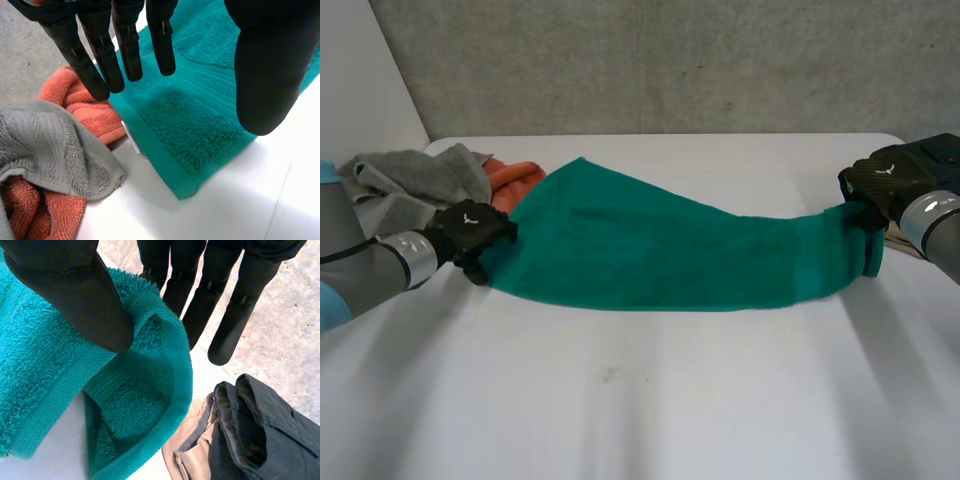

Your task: Fold the laundry.

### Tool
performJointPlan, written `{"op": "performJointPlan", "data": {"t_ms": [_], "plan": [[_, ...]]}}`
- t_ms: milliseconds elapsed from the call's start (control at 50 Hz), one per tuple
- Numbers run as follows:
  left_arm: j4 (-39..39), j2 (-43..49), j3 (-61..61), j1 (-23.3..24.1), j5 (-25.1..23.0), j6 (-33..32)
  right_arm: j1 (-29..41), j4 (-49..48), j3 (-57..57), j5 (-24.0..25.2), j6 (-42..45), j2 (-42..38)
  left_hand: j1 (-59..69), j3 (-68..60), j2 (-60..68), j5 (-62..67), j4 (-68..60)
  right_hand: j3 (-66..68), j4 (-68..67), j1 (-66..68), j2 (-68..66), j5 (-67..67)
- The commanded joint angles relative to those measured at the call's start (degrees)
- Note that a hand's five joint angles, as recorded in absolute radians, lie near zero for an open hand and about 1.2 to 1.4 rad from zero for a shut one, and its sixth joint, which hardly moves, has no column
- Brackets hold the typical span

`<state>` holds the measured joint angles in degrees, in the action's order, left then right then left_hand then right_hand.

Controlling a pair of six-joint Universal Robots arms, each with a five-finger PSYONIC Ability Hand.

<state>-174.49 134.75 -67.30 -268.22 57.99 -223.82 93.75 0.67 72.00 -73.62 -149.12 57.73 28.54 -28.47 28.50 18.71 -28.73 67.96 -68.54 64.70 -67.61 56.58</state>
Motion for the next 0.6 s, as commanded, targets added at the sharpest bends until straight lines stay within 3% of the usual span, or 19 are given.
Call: {"op": "performJointPlan", "data": {"t_ms": [20, 600], "plan": [[1.52, 2.53, 3.05, 0.94, 1.16, -0.91, 0.3, -1.11, 0.95, -0.03, 0.59, -0.34, 1.86, -1.93, 1.9, 1.69, -1.68, 12.04, -11.46, 15.3, -12.39, 13.42], [7.15, 8.59, 13.42, 4.9, 8.46, -5.04, 1.0, -1.11, 2.0, -0.04, 2.7, -0.87, 2.36, -2.43, 2.4, 2.19, -2.18, 12.04, -11.46, 15.3, -12.39, 13.42]]}}
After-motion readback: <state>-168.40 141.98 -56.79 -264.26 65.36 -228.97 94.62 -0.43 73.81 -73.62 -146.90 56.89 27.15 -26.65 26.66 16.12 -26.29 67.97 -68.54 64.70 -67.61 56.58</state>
